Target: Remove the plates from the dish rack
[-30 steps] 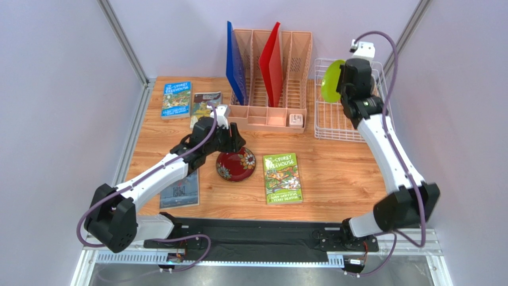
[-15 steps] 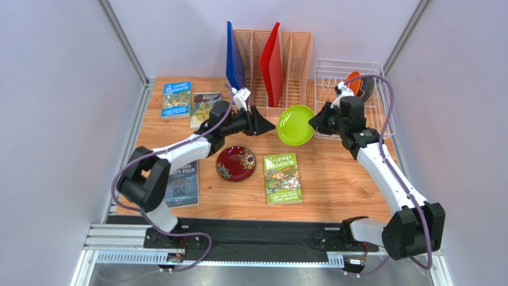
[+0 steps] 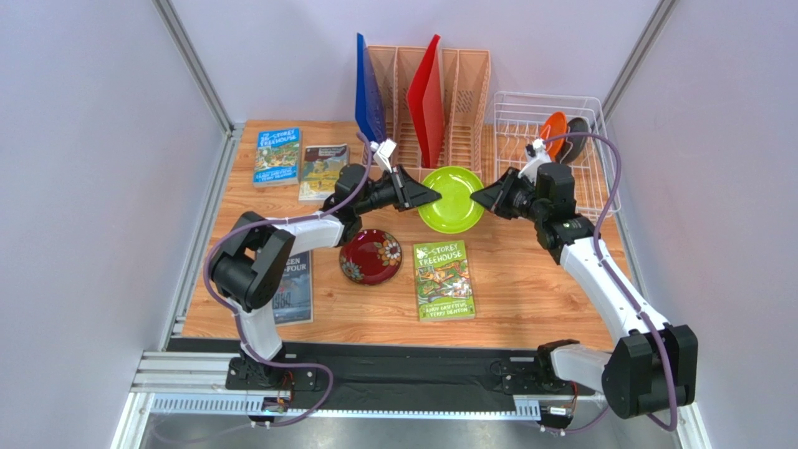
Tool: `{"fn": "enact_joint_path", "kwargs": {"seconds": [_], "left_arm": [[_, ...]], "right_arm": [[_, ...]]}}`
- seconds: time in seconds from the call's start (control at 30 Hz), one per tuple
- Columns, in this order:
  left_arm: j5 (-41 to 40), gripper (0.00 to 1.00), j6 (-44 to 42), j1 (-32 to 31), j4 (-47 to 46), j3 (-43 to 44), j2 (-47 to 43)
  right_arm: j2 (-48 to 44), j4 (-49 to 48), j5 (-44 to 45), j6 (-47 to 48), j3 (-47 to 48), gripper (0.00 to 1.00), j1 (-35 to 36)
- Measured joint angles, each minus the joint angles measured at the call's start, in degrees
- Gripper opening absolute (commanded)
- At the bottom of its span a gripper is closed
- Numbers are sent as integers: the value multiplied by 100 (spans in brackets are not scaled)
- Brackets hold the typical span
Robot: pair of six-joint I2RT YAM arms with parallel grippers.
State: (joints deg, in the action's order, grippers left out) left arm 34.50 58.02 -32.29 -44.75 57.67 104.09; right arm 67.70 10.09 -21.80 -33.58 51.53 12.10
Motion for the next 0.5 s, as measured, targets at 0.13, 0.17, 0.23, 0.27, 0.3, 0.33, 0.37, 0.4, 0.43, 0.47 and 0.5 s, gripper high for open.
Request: {"fn": "enact_joint_path", "kwargs": {"seconds": [0.13,0.17,0.23,0.27,0.3,0.33,0.37,0.4,0.43,0.47,0.5], "left_arm": [[90,0,424,76,-299,-55,26],[85,0,450,79,-323,-90,9],[31,0,398,70,-295,-201,-81],[-31,0,304,50,-210,-251,-155],[-168,0,26,20,76,-345,-330],[-289,0,-151,2,317,-450,-494],[-389,0,-343,-2,564,-549,-651],[-627,0,-568,-24,942,-721,-911],[-774,0,-717,-22,1196,-848,-1106],[-977,0,-909,-13,1519,-1045,-1394],[-1147,0,-1047,15,1762,-1209,-1648]], "right_arm": [[37,-195,-173,-68,-52,9,-70],[37,-212,-190,-68,-52,21,-63],[46,-186,-210,-98,-52,43,-50],[57,-149,-177,-107,-52,62,-37],[57,-87,-155,-90,-46,66,-15],[57,-74,-144,-85,-39,68,-7],[52,2,-55,-31,-2,70,7],[52,101,94,13,68,70,11],[44,160,219,52,114,71,9],[22,249,393,125,179,73,9],[-2,339,538,212,227,73,7]]}}
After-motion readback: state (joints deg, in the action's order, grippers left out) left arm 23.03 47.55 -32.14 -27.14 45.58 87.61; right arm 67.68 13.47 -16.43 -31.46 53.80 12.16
